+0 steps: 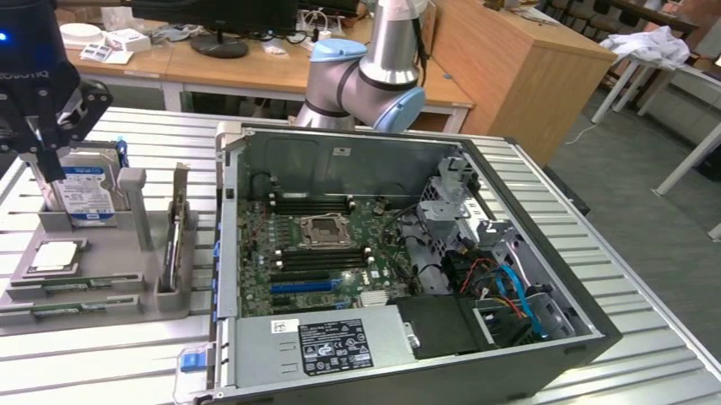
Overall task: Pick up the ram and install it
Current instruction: 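Pick up the ram and move it above insertion slot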
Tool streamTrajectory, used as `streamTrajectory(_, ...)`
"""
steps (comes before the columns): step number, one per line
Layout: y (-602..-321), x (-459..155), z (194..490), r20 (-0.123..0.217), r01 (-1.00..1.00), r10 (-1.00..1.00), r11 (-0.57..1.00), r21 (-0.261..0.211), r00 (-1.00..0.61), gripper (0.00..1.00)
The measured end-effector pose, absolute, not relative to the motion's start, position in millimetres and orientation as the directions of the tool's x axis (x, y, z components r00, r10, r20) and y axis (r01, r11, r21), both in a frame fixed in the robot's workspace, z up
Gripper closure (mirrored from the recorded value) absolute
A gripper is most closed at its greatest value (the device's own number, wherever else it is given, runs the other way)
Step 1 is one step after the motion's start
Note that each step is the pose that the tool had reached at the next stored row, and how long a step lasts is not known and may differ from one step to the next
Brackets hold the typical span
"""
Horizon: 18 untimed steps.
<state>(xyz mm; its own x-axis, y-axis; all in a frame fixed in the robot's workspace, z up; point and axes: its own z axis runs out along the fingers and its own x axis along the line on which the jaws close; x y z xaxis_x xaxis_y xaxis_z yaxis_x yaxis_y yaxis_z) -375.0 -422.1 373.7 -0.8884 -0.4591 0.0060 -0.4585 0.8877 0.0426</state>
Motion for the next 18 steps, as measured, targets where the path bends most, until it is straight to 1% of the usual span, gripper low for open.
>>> streamTrajectory(18, -422.1, -375.0, 373.3, 0.006, -0.711, -0.712, 0.702, 0.043, -0.702, 0.89)
